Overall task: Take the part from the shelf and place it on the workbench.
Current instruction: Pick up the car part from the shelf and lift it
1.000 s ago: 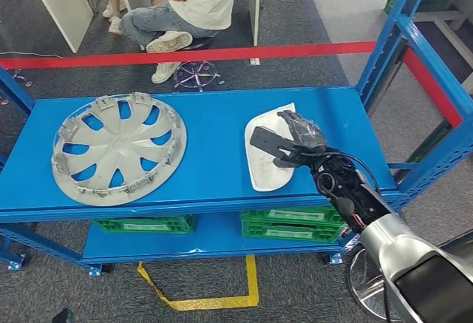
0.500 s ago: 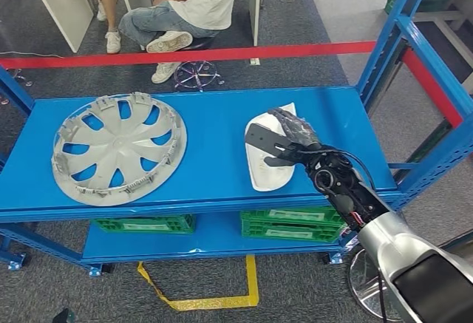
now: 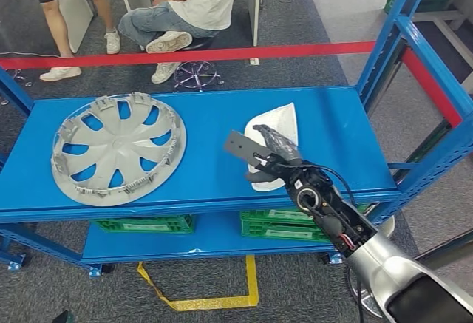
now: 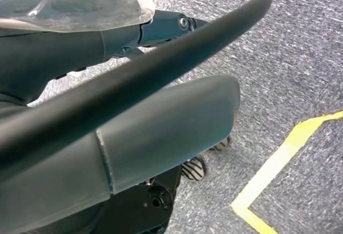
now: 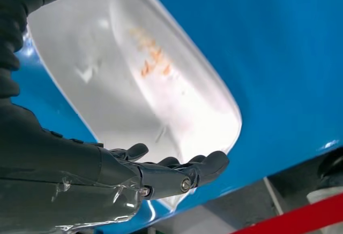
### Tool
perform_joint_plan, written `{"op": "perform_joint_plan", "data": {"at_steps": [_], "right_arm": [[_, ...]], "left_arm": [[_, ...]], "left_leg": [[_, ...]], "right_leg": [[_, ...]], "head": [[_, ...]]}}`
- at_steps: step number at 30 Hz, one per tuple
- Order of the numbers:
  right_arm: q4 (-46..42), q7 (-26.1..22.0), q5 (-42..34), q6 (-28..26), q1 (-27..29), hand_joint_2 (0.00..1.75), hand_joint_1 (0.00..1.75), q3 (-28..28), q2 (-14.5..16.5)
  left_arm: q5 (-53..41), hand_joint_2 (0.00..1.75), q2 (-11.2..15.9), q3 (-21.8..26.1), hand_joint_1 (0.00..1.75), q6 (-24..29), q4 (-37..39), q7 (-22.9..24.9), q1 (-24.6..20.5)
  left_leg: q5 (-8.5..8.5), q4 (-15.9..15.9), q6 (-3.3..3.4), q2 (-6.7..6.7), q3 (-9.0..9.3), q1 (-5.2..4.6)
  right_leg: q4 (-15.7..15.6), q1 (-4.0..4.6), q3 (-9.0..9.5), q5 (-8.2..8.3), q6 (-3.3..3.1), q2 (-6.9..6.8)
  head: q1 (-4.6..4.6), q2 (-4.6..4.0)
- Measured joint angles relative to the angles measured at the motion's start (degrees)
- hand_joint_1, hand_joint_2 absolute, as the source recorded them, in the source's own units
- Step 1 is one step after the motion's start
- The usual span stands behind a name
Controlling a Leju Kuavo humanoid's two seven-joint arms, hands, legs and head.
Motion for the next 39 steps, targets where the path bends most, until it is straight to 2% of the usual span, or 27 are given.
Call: {"op": "perform_joint_plan", "data": {"at_steps": [17, 25, 32, 39], "right_arm": [[-3.5, 2.6, 1.1, 0.7, 4.6, 1.75, 0.00, 2.9, -0.2], [-3.9, 5.5, 2.1, 1.2, 5.2, 1.75, 0.00, 3.0, -0.6], [-4.3, 10.6, 5.5, 2.3, 5.5, 1.75, 0.00, 3.0, -1.5], [-5.2, 11.9, 6.9, 3.4, 6.0, 1.75, 0.00, 2.9, -2.3]], "left_arm": [[-1.9, 0.00, 0.0, 0.0, 0.00, -0.9, 0.0, 0.0, 0.0], [-1.9, 0.00, 0.0, 0.0, 0.00, -0.9, 0.0, 0.2, 0.0], [-2.0, 0.00, 0.0, -0.4, 0.00, -0.9, 0.0, 0.2, 0.0], [-1.9, 0.00, 0.0, -0.4, 0.00, -0.9, 0.0, 0.3, 0.0]], "left_leg": [[0.00, 0.0, 0.00, 0.01, 0.01, 0.00], [0.00, 0.0, 0.00, 0.02, 0.01, 0.00], [0.00, 0.0, 0.00, 0.02, 0.01, 0.00], [0.00, 0.0, 0.00, 0.02, 0.01, 0.00]], "right_leg": [[0.0, 0.00, -0.01, 0.00, 0.00, 0.01], [0.0, 0.00, -0.01, 0.00, 0.00, 0.01], [0.0, -0.01, -0.01, 0.00, 0.00, 0.02], [0.0, -0.01, -0.01, 0.00, 0.00, 0.02]], "head": [[0.03, 0.00], [0.02, 0.00], [0.03, 0.00], [0.00, 0.00]]}}
